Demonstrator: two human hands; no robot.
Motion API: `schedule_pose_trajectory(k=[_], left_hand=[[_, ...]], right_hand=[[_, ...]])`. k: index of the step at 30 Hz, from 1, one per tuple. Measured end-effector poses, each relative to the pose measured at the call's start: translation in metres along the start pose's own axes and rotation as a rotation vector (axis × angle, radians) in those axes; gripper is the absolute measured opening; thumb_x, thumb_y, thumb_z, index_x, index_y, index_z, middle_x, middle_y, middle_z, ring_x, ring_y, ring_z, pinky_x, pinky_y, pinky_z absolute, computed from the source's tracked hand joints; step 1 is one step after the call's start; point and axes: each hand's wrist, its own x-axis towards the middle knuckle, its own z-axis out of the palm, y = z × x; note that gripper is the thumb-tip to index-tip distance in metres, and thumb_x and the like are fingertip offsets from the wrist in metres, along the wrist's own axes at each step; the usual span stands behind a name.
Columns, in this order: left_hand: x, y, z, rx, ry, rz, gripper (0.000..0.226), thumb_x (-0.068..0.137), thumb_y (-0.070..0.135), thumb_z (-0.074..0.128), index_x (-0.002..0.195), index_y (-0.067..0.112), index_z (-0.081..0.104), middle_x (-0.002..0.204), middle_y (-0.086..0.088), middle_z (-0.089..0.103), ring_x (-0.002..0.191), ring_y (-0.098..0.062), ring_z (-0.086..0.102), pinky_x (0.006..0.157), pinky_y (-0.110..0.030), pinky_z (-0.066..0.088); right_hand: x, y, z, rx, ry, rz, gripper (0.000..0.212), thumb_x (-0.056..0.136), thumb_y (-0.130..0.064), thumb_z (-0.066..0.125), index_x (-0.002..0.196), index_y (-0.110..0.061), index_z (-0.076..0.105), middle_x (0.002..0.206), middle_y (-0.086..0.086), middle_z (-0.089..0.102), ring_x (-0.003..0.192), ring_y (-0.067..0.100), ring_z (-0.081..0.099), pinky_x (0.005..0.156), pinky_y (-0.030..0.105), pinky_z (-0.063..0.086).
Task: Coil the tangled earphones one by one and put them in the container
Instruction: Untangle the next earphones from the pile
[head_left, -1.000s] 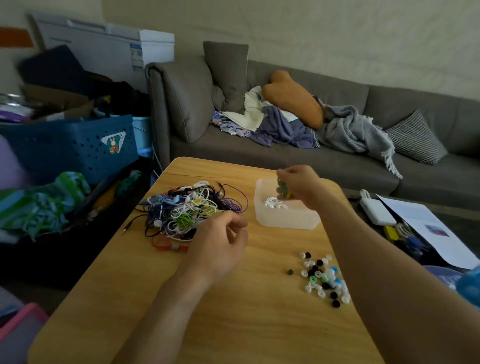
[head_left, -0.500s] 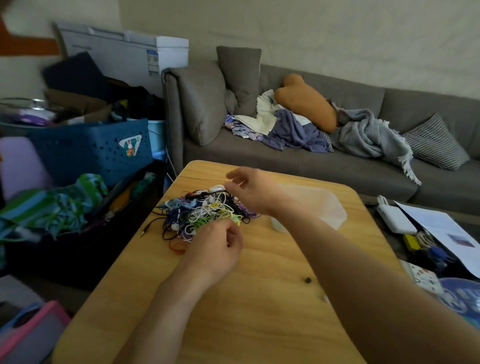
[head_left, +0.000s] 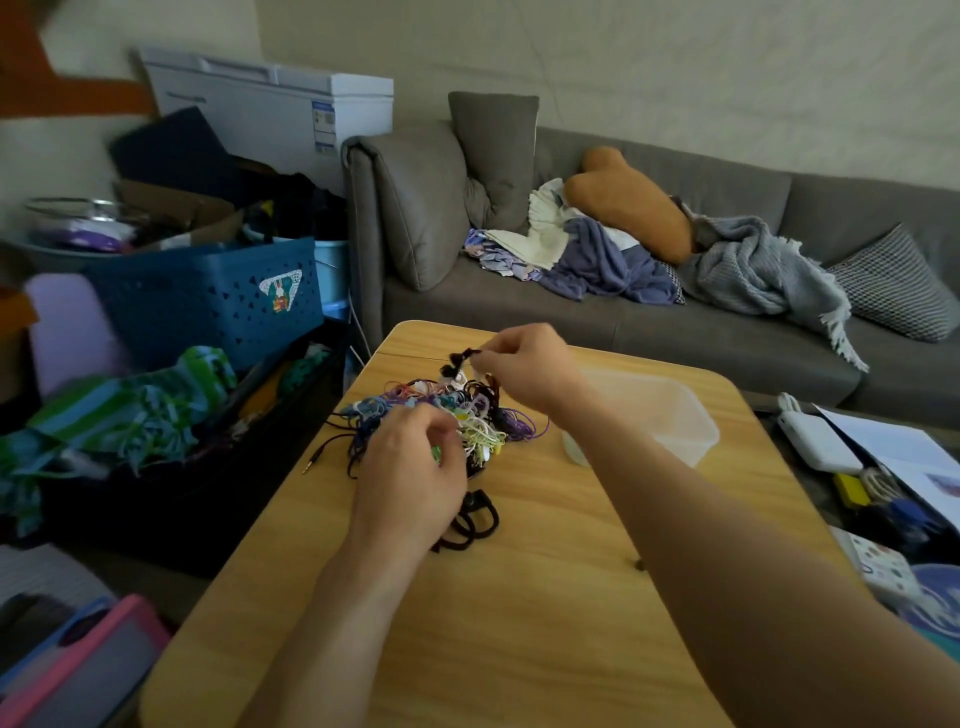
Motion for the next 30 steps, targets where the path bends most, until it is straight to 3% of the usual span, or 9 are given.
schedule_pose_trajectory(k=[4, 9, 11, 14, 16, 19, 23, 27, 30], left_hand=[[0.003, -0.007, -0.003, 0.016, 0.055, 0.039, 0.023, 0.090, 0.022, 0.063, 0.113, 0.020, 0.060, 0.110, 0.011, 0.043, 0.113, -0.016, 0.045, 0.088, -0.026, 0.040], [-0.001, 0.004, 0.006, -0.080, 0.035, 0.141, 0.040, 0.086, 0.022, 0.070, 0.123, 0.018, 0.054, 0.114, 0.011, 0.043, 0.114, -0.008, 0.039, 0.096, -0.028, 0.040], [-0.006, 0.011, 0.012, -0.127, -0.007, 0.153, 0.047, 0.085, 0.030, 0.071, 0.126, 0.021, 0.051, 0.116, 0.013, 0.042, 0.117, -0.006, 0.037, 0.097, -0.022, 0.037], [-0.017, 0.029, 0.020, -0.329, -0.138, 0.066, 0.062, 0.080, 0.046, 0.073, 0.132, 0.027, 0.045, 0.121, 0.017, 0.046, 0.117, 0.000, 0.044, 0.091, -0.010, 0.037], [-0.022, 0.041, 0.024, -0.529, -0.279, -0.009, 0.066, 0.075, 0.048, 0.074, 0.130, 0.025, 0.048, 0.121, 0.012, 0.056, 0.109, 0.000, 0.055, 0.088, -0.018, 0.047], [-0.025, 0.047, 0.027, -0.748, -0.437, -0.095, 0.043, 0.081, 0.029, 0.074, 0.116, 0.011, 0.058, 0.103, -0.003, 0.070, 0.093, -0.014, 0.069, 0.079, -0.025, 0.055], [-0.028, 0.040, 0.025, -0.652, -0.563, -0.146, 0.010, 0.090, 0.005, 0.064, 0.100, 0.007, 0.067, 0.093, -0.012, 0.074, 0.090, -0.027, 0.070, 0.084, -0.040, 0.054], [-0.034, 0.037, 0.022, -0.824, -0.751, -0.345, 0.027, 0.081, 0.006, 0.063, 0.107, -0.002, 0.061, 0.110, -0.025, 0.067, 0.102, -0.033, 0.065, 0.091, -0.039, 0.052], [-0.042, 0.040, 0.022, -0.974, -0.874, -0.433, 0.035, 0.082, 0.024, 0.062, 0.109, 0.003, 0.065, 0.101, -0.026, 0.068, 0.089, -0.032, 0.066, 0.082, -0.040, 0.052]], right_hand=[[-0.010, 0.004, -0.021, 0.100, -0.014, 0.046, 0.011, 0.087, -0.020, 0.070, 0.077, -0.019, 0.073, 0.074, 0.005, 0.071, 0.065, 0.016, 0.061, 0.060, 0.034, 0.049], [-0.035, 0.002, -0.048, 0.378, 0.092, -0.008, 0.005, 0.092, -0.015, 0.068, 0.091, -0.015, 0.073, 0.085, 0.009, 0.073, 0.065, 0.012, 0.063, 0.055, 0.027, 0.051], [-0.045, -0.001, -0.057, 0.458, 0.118, -0.016, 0.006, 0.093, -0.015, 0.068, 0.094, -0.011, 0.073, 0.085, 0.009, 0.072, 0.066, 0.013, 0.063, 0.056, 0.027, 0.052], [-0.065, -0.004, -0.066, 0.591, 0.111, -0.001, 0.012, 0.094, -0.013, 0.065, 0.099, -0.004, 0.072, 0.085, 0.011, 0.069, 0.067, 0.014, 0.062, 0.055, 0.023, 0.051], [-0.081, -0.003, -0.067, 0.659, 0.100, 0.018, 0.015, 0.094, -0.012, 0.064, 0.100, 0.000, 0.071, 0.083, 0.010, 0.068, 0.067, 0.015, 0.061, 0.055, 0.023, 0.050], [-0.104, 0.008, -0.066, 0.764, 0.094, 0.080, 0.017, 0.095, -0.013, 0.062, 0.099, 0.001, 0.069, 0.081, 0.008, 0.067, 0.066, 0.013, 0.060, 0.055, 0.024, 0.048], [-0.145, 0.039, -0.062, 0.952, 0.098, 0.203, 0.013, 0.097, -0.010, 0.055, 0.098, -0.003, 0.065, 0.090, 0.011, 0.072, 0.074, 0.015, 0.065, 0.060, 0.026, 0.047], [-0.184, 0.067, -0.047, 1.104, 0.037, 0.298, 0.014, 0.093, -0.005, 0.057, 0.103, -0.001, 0.065, 0.102, 0.019, 0.072, 0.076, 0.020, 0.067, 0.057, 0.025, 0.047], [-0.200, 0.071, -0.040, 0.971, -0.007, 0.235, 0.018, 0.092, 0.003, 0.058, 0.103, -0.002, 0.070, 0.098, 0.017, 0.073, 0.071, 0.019, 0.064, 0.058, 0.027, 0.049]])
